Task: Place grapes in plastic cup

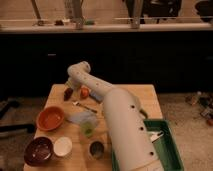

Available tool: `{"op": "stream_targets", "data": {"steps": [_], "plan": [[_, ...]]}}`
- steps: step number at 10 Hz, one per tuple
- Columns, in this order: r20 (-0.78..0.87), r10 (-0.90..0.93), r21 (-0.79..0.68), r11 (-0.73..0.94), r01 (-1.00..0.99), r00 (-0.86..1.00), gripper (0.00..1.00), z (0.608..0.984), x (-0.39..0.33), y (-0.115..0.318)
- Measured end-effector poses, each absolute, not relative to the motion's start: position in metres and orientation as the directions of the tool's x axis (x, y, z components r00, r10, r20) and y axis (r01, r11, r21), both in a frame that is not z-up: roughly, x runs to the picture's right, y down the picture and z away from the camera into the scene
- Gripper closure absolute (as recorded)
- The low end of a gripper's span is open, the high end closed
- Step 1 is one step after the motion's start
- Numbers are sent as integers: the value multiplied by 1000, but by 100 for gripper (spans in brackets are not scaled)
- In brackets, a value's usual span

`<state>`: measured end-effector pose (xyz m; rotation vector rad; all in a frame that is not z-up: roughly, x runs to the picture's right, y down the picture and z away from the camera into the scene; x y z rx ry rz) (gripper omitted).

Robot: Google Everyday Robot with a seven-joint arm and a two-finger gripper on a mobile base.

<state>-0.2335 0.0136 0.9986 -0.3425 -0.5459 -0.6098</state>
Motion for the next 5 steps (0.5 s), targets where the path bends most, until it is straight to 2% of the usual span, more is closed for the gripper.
{"op": "stream_targets", "data": {"steps": [5], "plan": [[614, -466, -105, 752, 651, 637, 20, 1000, -259, 8]]}}
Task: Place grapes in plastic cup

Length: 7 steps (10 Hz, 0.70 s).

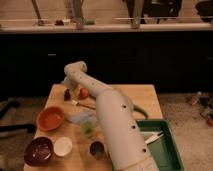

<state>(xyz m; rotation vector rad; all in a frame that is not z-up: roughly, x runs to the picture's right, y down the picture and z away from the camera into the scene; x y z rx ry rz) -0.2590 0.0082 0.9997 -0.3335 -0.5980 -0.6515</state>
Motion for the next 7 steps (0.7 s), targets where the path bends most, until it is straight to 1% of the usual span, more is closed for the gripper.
{"op": "stream_targets", "data": {"steps": [7], "plan": [[641, -455, -119, 737, 666, 618, 20, 1004, -253, 16]]}}
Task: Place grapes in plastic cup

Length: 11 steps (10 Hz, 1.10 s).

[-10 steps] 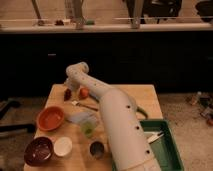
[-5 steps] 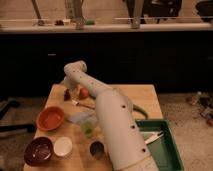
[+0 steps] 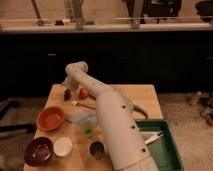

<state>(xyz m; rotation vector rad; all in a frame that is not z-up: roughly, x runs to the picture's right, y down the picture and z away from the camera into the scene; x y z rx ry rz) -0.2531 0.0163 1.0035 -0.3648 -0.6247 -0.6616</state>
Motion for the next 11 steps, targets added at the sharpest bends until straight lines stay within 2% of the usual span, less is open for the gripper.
{"op": "stream_targets", "data": {"steps": [3, 4, 10, 11], "plan": [[650, -447, -133, 729, 671, 615, 22, 1011, -256, 22], [650, -447, -134, 728, 672, 615, 29, 1010, -255, 22], [652, -444, -136, 729, 670, 615, 91, 1008, -252, 25], [652, -440, -135, 734, 666, 617, 97, 1007, -250, 25]]}}
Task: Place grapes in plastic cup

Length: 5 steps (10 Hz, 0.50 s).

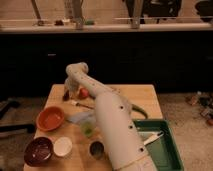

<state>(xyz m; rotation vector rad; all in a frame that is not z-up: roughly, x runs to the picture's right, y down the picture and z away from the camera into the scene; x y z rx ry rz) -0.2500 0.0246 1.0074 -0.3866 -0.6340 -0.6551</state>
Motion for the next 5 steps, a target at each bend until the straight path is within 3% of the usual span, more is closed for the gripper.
{"op": "stream_targets", "data": {"steps": [5], "plan": [[653, -454, -113, 733, 670, 607, 100, 1000, -249, 21]]}}
